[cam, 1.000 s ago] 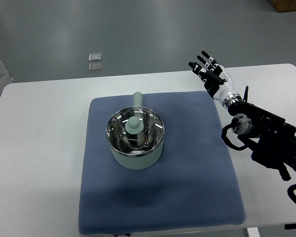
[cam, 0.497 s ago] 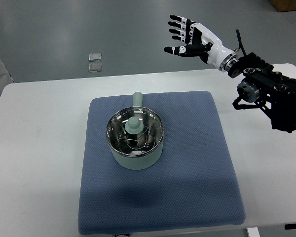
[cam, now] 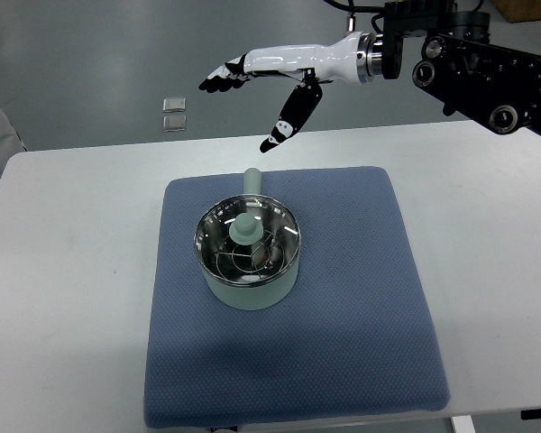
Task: Open lid and place right of pot
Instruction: 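Move the right hand over the pot and lower it toward the lid knob, then lower the right hand onto the green lid knob, fingers around it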
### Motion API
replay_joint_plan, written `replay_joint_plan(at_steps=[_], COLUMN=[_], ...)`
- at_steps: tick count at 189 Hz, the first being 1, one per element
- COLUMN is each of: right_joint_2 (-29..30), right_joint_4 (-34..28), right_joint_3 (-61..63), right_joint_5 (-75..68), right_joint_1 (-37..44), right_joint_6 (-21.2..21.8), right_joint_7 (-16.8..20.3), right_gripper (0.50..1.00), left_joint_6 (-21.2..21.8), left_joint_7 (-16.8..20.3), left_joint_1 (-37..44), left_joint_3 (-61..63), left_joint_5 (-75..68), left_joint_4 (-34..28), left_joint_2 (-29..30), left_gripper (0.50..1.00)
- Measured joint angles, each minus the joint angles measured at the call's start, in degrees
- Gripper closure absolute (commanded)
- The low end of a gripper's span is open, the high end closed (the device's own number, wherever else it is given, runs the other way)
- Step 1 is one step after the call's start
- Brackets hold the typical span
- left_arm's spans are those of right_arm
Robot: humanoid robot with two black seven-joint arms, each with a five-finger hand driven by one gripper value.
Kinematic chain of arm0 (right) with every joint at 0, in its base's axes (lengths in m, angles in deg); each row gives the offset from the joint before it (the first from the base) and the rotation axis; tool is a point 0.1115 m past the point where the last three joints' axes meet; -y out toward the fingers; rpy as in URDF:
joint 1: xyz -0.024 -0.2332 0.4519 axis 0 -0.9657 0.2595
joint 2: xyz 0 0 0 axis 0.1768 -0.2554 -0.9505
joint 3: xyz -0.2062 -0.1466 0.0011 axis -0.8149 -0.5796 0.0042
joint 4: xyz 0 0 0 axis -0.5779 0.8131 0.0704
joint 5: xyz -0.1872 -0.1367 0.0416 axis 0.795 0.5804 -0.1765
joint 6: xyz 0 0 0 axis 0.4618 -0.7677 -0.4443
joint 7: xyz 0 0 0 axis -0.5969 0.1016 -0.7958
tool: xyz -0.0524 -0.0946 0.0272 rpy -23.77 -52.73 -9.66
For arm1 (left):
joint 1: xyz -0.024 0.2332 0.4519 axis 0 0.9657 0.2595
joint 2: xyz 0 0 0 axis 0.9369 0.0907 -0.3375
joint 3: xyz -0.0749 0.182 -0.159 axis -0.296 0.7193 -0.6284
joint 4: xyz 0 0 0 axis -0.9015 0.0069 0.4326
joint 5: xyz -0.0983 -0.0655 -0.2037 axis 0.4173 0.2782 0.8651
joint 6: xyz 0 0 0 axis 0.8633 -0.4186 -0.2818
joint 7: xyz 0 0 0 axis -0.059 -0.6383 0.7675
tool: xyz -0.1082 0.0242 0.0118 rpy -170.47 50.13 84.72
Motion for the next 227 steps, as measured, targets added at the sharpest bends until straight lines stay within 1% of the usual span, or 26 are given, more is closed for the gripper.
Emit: replay_joint_plan(at_steps=[16,41,65,95,110,157,227], right_joint_2=[1.3,3.0,4.8,5.2,5.3,6.9,6.3], right_joint_4=[-1.9,-2.9,-3.5,-5.0,-5.2,-5.3,-5.2], right_joint_3=[-3.3,-6.5,-8.7,-12.3,-13.4,-13.9,-13.9], right_joint_5=[4.8,10.1,12.5,13.5,13.5,13.8,16.1], right_joint_1=[2.5,5.5,6.7,7.5,7.5,6.1,2.3], right_joint_6=[-0.1,-0.1,0.1,0.9,1.5,1.3,-1.5], right_joint_7=[0.0,-0.2,-0.3,-0.3,-0.3,-0.3,0.0], right_gripper=[0.572,0.572,0.572,0.572,0.572,0.572,0.581], left_joint_6=[0.0,0.0,0.0,0.0,0.0,0.0,0.0], left_joint_7=[0.0,0.0,0.0,0.0,0.0,0.0,0.0], left_joint_1=[0.0,0.0,0.0,0.0,0.0,0.1,0.0], left_joint_3=[0.0,-0.1,-0.1,-0.1,-0.1,-0.1,-0.1], left_joint_5=[0.0,0.0,0.0,0.0,0.0,0.0,0.0], left_joint_4=[0.0,0.0,0.0,0.0,0.0,0.0,0.0], left_joint_2=[0.0,0.0,0.0,0.0,0.0,0.0,0.0], left_gripper=[0.500,0.500,0.500,0.500,0.500,0.500,0.500])
